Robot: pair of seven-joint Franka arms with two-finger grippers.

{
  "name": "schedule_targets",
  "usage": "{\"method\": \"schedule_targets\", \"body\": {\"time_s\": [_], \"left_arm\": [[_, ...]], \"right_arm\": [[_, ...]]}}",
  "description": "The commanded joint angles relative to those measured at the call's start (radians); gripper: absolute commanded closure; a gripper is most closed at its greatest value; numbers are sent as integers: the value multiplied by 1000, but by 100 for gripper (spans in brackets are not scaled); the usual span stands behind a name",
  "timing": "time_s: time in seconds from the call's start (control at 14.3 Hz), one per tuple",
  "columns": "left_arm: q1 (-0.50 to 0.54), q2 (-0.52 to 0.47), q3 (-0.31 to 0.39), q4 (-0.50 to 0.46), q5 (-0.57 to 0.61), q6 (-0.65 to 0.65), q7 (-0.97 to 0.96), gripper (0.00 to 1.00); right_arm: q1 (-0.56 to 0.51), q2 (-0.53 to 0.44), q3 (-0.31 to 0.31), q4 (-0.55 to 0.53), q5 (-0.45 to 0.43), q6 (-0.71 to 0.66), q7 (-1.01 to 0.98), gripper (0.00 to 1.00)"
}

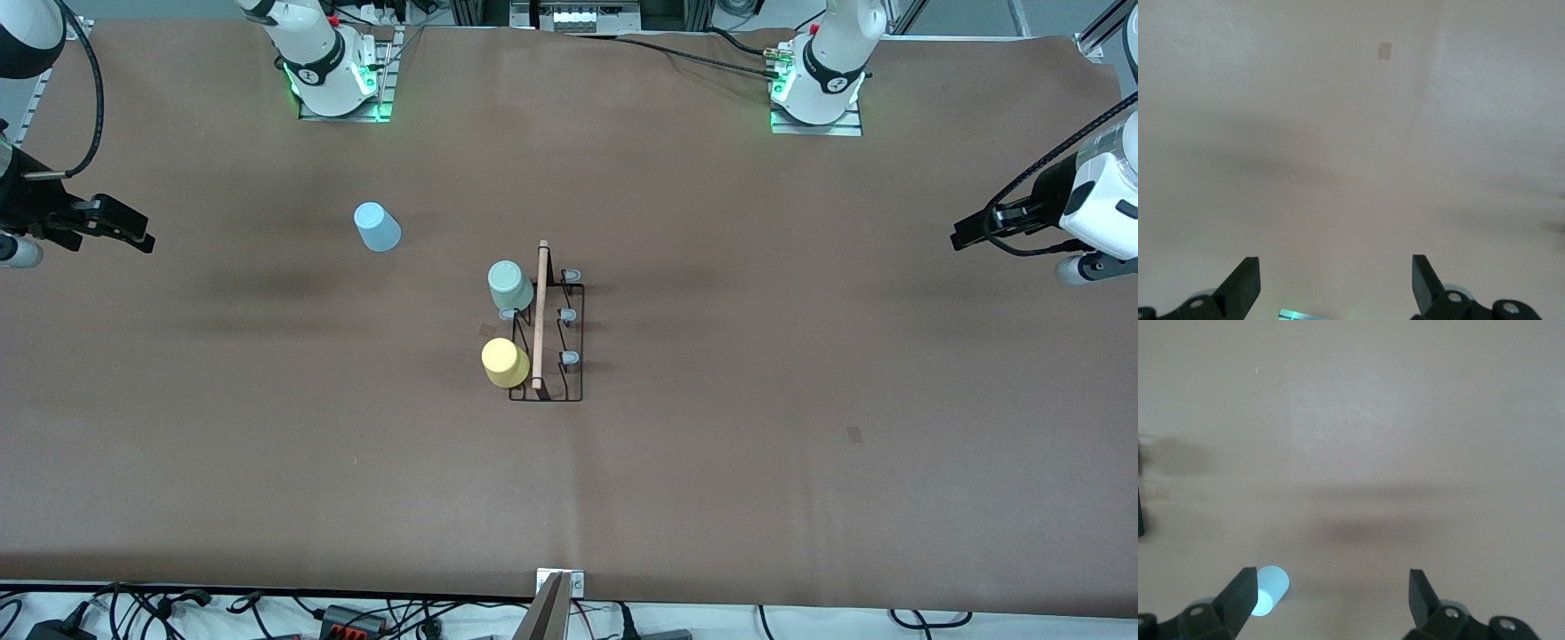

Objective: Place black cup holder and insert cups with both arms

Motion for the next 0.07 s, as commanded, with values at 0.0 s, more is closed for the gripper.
{"method": "schedule_targets", "body": {"time_s": [0.0], "left_arm": [[7, 5, -2, 21, -16, -3, 2, 0]], "right_arm": [[-16, -19, 18, -4, -13, -15, 2, 0]]}}
